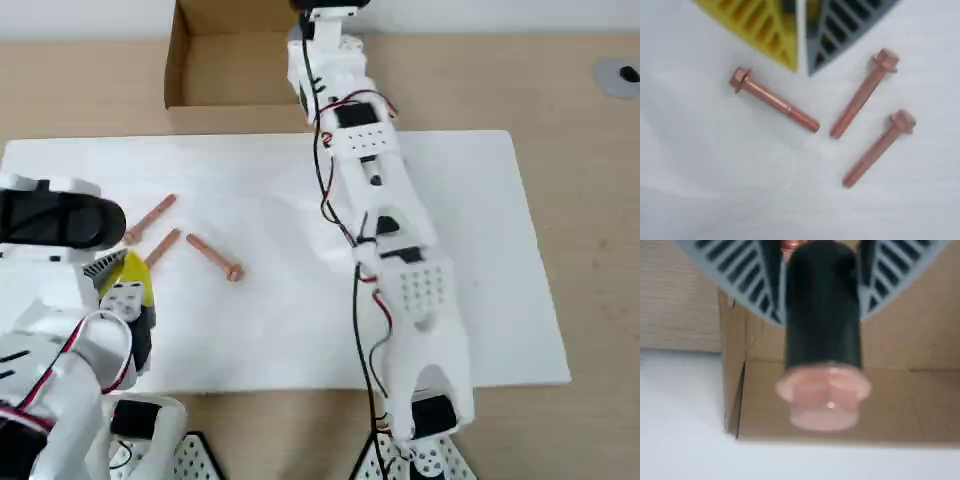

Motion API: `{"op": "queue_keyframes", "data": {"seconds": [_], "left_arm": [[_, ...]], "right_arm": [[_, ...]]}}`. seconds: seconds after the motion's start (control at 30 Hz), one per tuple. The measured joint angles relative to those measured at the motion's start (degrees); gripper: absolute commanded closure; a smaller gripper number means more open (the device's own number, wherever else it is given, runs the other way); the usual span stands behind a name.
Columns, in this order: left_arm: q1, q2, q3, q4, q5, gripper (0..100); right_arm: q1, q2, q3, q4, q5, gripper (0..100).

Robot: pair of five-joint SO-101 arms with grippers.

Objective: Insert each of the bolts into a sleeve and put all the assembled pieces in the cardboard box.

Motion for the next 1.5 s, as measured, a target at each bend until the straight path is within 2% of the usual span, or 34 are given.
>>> {"op": "queue_keyframes", "data": {"seconds": [0.17, 0.27, 0.37, 0.47, 0.6, 0.73, 0.83, 0.93, 1.07, 1.17, 1.3, 1.4, 1.5], "left_arm": [[-0.2, 0.0, 2.3, -0.9, 1.4, 99], [-0.4, 0.0, 2.8, -1.8, 2.7, 99], [-0.4, 0.4, 2.8, -1.8, 3.3, 99], [-0.4, 0.6, 3.3, -2.1, 3.6, 93], [-0.4, 0.8, 7.2, -5.1, 10.0, 84], [-0.4, 1.6, 11.3, -9.0, 19.3, 82], [-0.4, 5.7, 11.9, -11.1, 21.0, 82], [-1.4, 13.5, 10.8, -11.5, 23.2, 82], [-6.8, 28.2, 3.5, -11.3, 25.4, 82], [-11.0, 41.9, -5.1, -7.2, 24.9, 82], [-12.9, 61.5, -18.7, 1.3, 22.7, 82], [-14.7, 75.2, -27.8, 4.1, 25.8, 82], [-16.1, 85.1, -33.9, 4.8, 31.9, 82]], "right_arm": [[0.0, 14.8, -15.3, 0.0, 0.1, 98.6], [0.0, 21.6, -21.5, 0.0, 3.0, 98.1], [0.0, 25.2, -26.0, 2.5, 5.2, 89.6], [0.0, 25.7, -28.8, 8.3, 5.6, 76.9], [-0.2, 25.8, -31.6, 14.0, 5.9, 68.4], [-0.5, 25.8, -37.5, 19.3, 5.9, 68.4], [-0.6, 25.8, -43.5, 24.4, 5.9, 68.4], [-0.6, 25.6, -45.4, 28.7, 5.9, 68.4], [-0.6, 22.2, -45.4, 37.0, 5.9, 68.4], [-0.6, 16.6, -45.4, 43.8, 5.8, 68.4], [-0.6, 8.8, -45.4, 53.3, 5.9, 68.4], [-0.6, 3.8, -45.4, 60.4, 5.8, 68.4], [-0.6, -0.9, -45.5, 68.2, 5.8, 68.4]]}}
